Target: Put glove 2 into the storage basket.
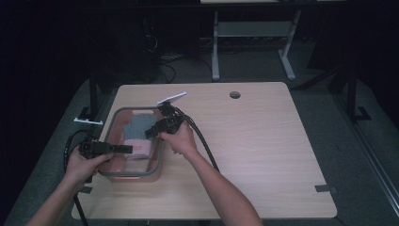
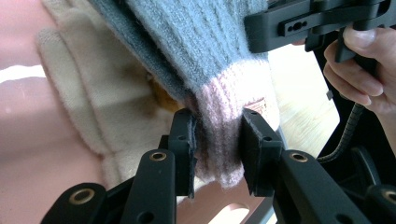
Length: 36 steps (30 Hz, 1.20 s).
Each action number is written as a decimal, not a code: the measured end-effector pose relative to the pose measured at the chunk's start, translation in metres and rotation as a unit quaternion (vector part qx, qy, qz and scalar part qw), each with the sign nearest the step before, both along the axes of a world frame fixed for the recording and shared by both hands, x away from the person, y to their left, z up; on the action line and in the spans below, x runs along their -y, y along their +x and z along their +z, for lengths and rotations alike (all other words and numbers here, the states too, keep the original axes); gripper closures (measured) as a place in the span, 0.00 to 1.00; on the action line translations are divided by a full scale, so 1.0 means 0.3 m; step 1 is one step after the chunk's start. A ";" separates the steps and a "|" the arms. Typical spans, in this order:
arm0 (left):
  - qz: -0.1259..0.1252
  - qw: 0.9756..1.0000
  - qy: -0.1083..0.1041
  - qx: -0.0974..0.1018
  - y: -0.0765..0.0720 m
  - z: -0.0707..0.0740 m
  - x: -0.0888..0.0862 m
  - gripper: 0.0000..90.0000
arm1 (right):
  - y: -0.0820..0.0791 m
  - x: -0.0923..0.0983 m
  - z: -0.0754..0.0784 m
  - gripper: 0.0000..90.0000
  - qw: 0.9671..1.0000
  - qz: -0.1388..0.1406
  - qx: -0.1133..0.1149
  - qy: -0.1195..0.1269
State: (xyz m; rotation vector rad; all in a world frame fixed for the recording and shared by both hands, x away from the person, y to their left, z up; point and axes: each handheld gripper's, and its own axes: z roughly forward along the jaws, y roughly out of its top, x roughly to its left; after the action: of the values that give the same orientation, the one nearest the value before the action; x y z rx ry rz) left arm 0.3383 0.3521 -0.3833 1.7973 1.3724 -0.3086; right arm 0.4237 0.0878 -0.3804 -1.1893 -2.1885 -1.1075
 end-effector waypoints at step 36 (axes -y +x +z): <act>0.014 0.997 0.080 -0.004 0.009 0.009 -0.029 0.60 | -0.005 0.111 0.038 0.80 0.999 -0.025 0.022 -0.002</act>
State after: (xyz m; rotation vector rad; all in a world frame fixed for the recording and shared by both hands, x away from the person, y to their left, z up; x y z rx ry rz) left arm 0.3411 0.3607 -0.3807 1.9059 1.4619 -0.1960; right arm 0.4221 0.0546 -0.3689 -1.2389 -2.2062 -1.1588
